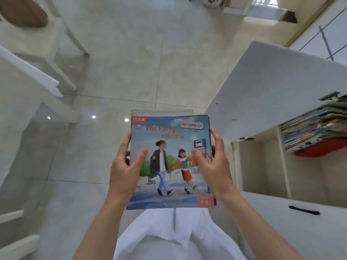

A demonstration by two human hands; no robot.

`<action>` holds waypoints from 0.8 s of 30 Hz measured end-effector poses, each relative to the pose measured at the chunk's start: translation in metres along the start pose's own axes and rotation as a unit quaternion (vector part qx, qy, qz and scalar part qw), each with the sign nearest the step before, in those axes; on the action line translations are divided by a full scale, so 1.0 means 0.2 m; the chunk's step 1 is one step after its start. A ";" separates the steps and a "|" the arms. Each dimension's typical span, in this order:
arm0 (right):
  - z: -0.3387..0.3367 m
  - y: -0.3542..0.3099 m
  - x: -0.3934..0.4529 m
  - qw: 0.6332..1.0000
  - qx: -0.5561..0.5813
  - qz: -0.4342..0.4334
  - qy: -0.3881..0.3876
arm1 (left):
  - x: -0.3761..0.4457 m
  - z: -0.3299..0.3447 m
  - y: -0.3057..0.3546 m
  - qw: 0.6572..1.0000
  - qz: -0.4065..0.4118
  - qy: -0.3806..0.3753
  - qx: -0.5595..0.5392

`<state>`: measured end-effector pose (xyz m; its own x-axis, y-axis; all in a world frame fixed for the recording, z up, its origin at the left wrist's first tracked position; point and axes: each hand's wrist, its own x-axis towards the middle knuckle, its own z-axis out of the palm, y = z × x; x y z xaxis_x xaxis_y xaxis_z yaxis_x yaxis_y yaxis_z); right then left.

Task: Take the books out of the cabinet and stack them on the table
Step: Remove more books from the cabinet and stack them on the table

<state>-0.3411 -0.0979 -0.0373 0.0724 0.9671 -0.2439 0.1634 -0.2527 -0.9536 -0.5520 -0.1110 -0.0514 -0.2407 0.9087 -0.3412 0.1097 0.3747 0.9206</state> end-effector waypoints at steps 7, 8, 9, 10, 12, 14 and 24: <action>0.62 -0.13 -0.04 0.989 -0.087 -0.049 -0.113 | -0.16 -0.61 -0.12 0.991 -0.003 0.133 -0.013; 0.70 -0.14 -0.03 0.985 -0.094 -0.055 -0.132 | -0.18 -0.68 -0.13 0.988 -0.005 0.151 -0.022; 0.79 -0.17 -0.03 0.982 -0.100 -0.061 -0.151 | -0.19 -0.75 -0.14 0.985 -0.008 0.169 -0.029; 0.87 -0.19 -0.02 0.978 -0.105 -0.066 -0.169 | -0.19 -0.81 -0.16 0.982 -0.007 0.184 -0.033; 1.03 -0.23 0.01 0.968 -0.120 -0.078 -0.205 | -0.19 -0.94 -0.18 0.976 -0.012 0.215 -0.038; 1.20 -0.27 0.04 0.957 -0.138 -0.084 -0.241 | -0.19 -1.05 -0.20 0.969 -0.022 0.242 -0.052; 2.14 -0.38 0.33 0.881 -0.235 -0.123 -0.393 | 0.05 -1.64 -0.27 0.910 -0.073 0.392 -0.113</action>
<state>-0.7690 -0.0013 -0.0557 -0.6949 0.6691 -0.2635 0.4817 0.1611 -0.8614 -0.8770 -0.1828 -0.0413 -0.8608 0.4083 -0.3039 -0.1584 0.3526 0.9223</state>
